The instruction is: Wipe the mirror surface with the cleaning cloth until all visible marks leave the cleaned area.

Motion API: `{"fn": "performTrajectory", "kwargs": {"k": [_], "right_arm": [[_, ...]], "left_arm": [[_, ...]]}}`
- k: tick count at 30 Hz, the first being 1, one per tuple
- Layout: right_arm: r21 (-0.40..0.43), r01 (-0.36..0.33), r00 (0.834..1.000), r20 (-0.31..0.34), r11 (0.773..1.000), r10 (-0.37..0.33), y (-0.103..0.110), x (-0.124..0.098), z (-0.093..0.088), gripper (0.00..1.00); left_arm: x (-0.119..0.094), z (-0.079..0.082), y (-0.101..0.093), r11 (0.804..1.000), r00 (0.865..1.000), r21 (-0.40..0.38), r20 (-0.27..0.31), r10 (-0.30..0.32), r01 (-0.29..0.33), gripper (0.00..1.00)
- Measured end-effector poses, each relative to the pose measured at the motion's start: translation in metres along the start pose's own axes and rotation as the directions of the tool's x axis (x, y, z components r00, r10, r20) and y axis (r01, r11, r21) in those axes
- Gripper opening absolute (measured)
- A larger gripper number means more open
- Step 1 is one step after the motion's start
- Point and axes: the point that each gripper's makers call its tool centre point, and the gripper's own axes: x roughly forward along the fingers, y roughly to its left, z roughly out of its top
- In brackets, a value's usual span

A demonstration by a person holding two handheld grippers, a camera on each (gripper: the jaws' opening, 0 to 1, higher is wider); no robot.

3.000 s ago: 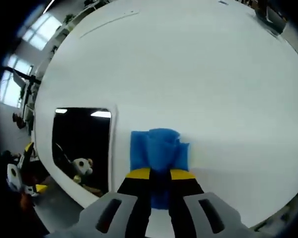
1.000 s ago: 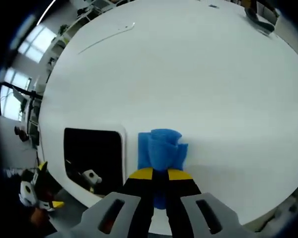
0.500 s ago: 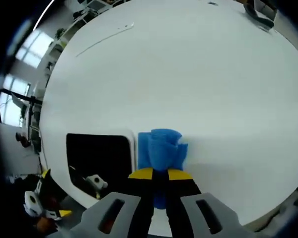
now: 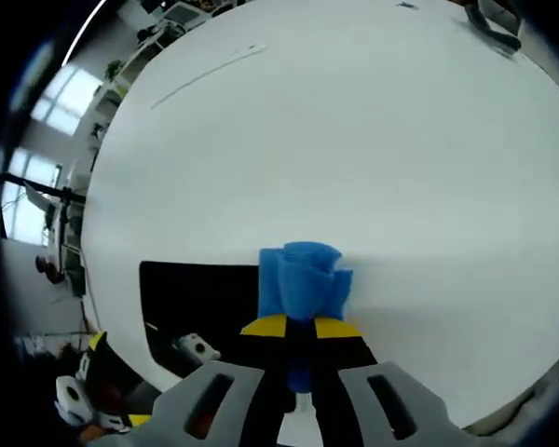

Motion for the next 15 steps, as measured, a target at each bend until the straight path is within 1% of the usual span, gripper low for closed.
{"fn": "performTrajectory", "kwargs": {"k": [3, 6, 8, 9, 11, 12, 15], "right_arm": [[0.002, 0.000, 1.000, -0.006, 1.000, 0.000, 0.003, 0.006, 0.000, 0.02], [0.008, 0.000, 1.000, -0.001, 1.000, 0.000, 0.003, 0.006, 0.001, 0.02], [0.005, 0.005, 1.000, -0.005, 1.000, -0.005, 0.006, 0.006, -0.002, 0.02], [0.005, 0.006, 1.000, -0.006, 1.000, -0.006, 0.006, 0.007, -0.001, 0.02], [0.006, 0.006, 1.000, -0.008, 1.000, -0.006, 0.008, 0.007, -0.002, 0.02], [0.006, 0.006, 1.000, -0.009, 1.000, -0.006, 0.008, 0.007, -0.003, 0.02], [0.009, 0.009, 1.000, -0.017, 1.000, -0.008, 0.011, 0.008, -0.007, 0.02]], "left_arm": [[0.000, 0.002, 0.001, 1.000, 1.000, -0.008, 0.010, 0.003, -0.003, 0.99], [-0.001, 0.004, 0.000, 1.000, 1.000, -0.009, 0.012, -0.002, 0.003, 0.99], [-0.002, 0.004, 0.000, 1.000, 1.000, -0.007, 0.012, -0.004, 0.004, 0.99], [-0.001, 0.004, 0.000, 1.000, 1.000, 0.001, 0.005, -0.011, 0.011, 0.99], [-0.001, 0.008, -0.002, 0.999, 0.999, 0.035, 0.024, -0.034, 0.033, 0.99], [-0.002, 0.009, -0.001, 0.998, 0.999, 0.049, 0.024, -0.035, 0.034, 0.99], [-0.005, 0.011, 0.003, 0.998, 0.999, 0.039, 0.029, -0.041, 0.040, 0.99]]}}
